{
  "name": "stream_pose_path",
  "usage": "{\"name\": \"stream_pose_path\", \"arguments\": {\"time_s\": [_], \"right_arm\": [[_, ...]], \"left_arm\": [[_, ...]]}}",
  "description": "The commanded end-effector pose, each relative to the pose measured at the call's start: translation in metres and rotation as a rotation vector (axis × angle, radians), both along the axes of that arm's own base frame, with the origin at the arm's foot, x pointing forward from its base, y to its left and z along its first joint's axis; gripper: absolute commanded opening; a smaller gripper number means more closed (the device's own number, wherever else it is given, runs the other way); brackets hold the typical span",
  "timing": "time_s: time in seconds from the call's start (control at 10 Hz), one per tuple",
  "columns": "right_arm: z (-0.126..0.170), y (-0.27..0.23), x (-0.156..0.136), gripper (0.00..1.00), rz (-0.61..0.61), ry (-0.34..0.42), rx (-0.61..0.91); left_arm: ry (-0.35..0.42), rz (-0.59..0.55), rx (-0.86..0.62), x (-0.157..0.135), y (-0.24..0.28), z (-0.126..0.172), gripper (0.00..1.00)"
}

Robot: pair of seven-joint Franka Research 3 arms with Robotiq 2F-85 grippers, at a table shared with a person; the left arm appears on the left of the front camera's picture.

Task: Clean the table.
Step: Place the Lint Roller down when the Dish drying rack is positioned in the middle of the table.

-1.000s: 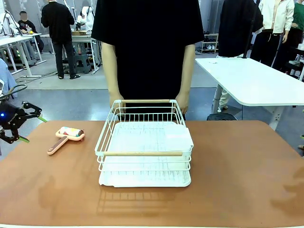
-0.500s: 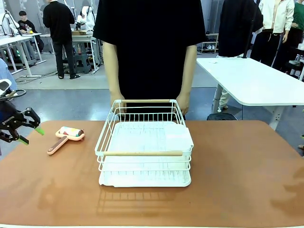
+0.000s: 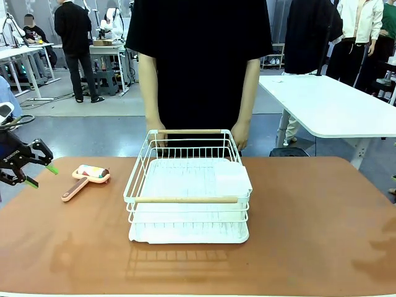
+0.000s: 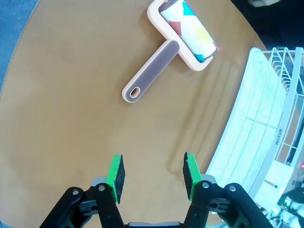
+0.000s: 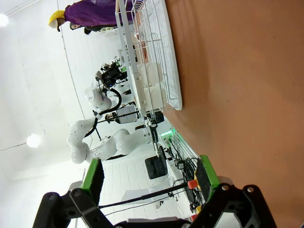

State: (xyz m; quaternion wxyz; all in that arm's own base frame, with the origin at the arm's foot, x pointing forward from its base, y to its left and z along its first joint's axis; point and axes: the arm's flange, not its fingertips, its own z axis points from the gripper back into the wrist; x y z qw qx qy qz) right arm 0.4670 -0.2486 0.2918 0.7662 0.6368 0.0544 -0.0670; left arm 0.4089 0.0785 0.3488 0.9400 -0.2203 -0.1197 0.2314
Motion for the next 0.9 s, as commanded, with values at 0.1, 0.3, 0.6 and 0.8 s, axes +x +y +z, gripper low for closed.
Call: {"name": "stream_pose_path", "arguments": {"time_s": [0.1, 0.3, 0.6, 0.8], "right_arm": [[0.0017, 0.0017, -0.0002, 1.00, 0.001, -0.002, -0.004], [0.0017, 0.0017, -0.0002, 1.00, 0.001, -0.002, -0.004], [0.0017, 0.0017, -0.0002, 1.00, 0.001, -0.002, -0.004], [0.0017, 0.0017, -0.0002, 1.00, 0.001, -0.002, -0.004]], "left_arm": [[-0.018, 0.020, -0.005, 0.0013, -0.0006, -0.0021, 0.64], [-0.018, 0.020, -0.005, 0.0013, -0.0006, -0.0021, 0.64], [-0.018, 0.020, -0.005, 0.0013, -0.0006, -0.0021, 0.64], [-0.018, 0.020, -0.005, 0.0013, -0.0006, -0.0021, 0.64]]}}
